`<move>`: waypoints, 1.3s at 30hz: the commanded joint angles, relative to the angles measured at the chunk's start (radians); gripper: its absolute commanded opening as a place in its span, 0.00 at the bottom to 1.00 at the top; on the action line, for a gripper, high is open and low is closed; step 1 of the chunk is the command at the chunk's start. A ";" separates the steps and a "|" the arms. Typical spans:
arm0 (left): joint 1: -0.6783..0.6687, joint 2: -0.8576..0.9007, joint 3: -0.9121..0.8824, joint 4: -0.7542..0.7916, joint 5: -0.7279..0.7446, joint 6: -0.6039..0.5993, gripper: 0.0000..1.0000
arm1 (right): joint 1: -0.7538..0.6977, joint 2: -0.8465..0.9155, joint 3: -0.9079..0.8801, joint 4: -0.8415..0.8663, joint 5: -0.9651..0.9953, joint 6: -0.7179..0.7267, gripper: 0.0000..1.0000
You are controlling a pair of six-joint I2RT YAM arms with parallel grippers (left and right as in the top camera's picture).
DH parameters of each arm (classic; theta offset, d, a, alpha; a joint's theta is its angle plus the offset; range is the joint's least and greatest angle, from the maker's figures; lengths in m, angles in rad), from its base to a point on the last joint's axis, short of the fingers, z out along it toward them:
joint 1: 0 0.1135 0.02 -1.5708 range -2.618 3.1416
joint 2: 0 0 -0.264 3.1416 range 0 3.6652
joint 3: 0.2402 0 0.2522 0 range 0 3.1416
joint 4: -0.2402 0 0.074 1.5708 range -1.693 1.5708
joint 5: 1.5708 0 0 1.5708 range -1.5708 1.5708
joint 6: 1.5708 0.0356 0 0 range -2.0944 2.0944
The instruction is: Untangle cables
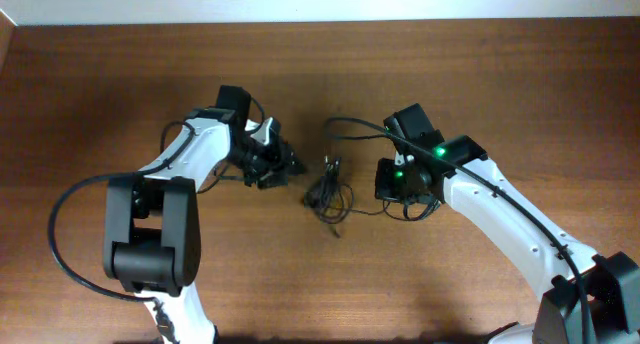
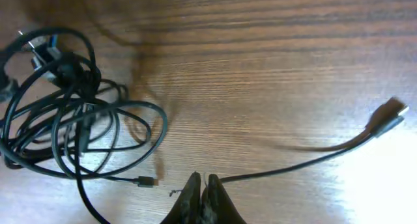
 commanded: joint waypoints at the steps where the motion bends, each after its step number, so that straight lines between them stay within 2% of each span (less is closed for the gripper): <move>1: 0.031 0.007 0.006 0.002 0.025 0.003 0.67 | 0.005 0.018 0.005 0.002 -0.008 0.053 0.04; 4: 0.032 0.007 0.018 0.000 0.025 0.076 0.71 | 0.005 0.018 0.004 0.002 -0.008 0.053 0.04; 7: 0.032 0.007 0.066 -0.028 0.025 0.085 0.75 | 0.005 0.018 0.003 0.002 -0.009 0.053 0.04; 9: 0.029 0.007 0.134 -0.084 0.025 0.107 0.69 | 0.005 0.018 0.003 0.002 -0.009 0.053 0.04; 11: 0.008 0.007 0.193 -0.153 0.025 0.205 0.60 | 0.005 0.018 0.003 0.003 -0.008 0.053 0.04; 12: -0.002 0.007 0.203 -0.169 0.025 0.267 0.59 | 0.005 0.018 0.003 0.003 -0.008 0.053 0.04; 13: -0.025 0.007 0.212 -0.186 0.025 0.383 0.61 | 0.005 0.018 0.003 0.003 -0.008 0.053 0.04; 15: -0.069 0.007 0.212 -0.190 0.022 0.546 0.65 | 0.005 0.018 0.003 0.002 -0.008 0.053 0.04; 16: -0.084 0.007 0.212 -0.198 0.022 0.582 0.66 | 0.005 0.018 0.003 0.002 -0.008 0.053 0.04; 17: -0.098 0.007 0.212 -0.206 0.021 0.622 0.62 | 0.005 0.018 0.003 0.002 -0.008 0.053 0.04; 18: -0.118 0.007 0.210 -0.213 0.018 0.668 0.53 | 0.005 0.018 0.003 0.002 -0.008 0.053 0.04; 20: -0.169 0.007 0.201 -0.213 -0.075 0.678 0.47 | 0.005 0.018 0.003 0.002 -0.008 0.053 0.04; 24: -0.235 0.007 0.200 -0.210 -0.101 0.678 0.45 | 0.005 0.018 0.003 0.002 -0.008 0.053 0.04; 26: -0.246 0.007 0.200 -0.209 -0.153 0.670 0.29 | 0.005 0.018 0.003 0.002 -0.008 0.053 0.04; 27: -0.248 0.007 0.199 -0.208 -0.172 0.653 0.08 | 0.005 0.018 0.003 0.001 -0.008 0.053 0.04; 28: -0.248 0.007 0.199 -0.208 -0.188 0.644 0.00 | 0.005 0.018 0.003 -0.001 -0.008 0.053 0.04; 30: -0.247 0.007 0.199 -0.206 -0.246 0.641 0.00 | 0.005 0.018 0.003 -0.001 -0.008 0.053 0.04; 33: -0.246 0.007 0.199 -0.204 -0.460 0.481 0.00 | 0.005 0.018 0.002 -0.002 0.038 0.053 0.04; 36: -0.245 0.007 0.199 -0.192 -0.478 0.494 0.00 | 0.005 0.018 0.002 -0.002 0.053 0.052 0.04; 39: -0.246 0.007 0.199 -0.185 -0.476 0.518 0.00 | 0.005 0.018 0.002 -0.016 0.196 0.053 0.04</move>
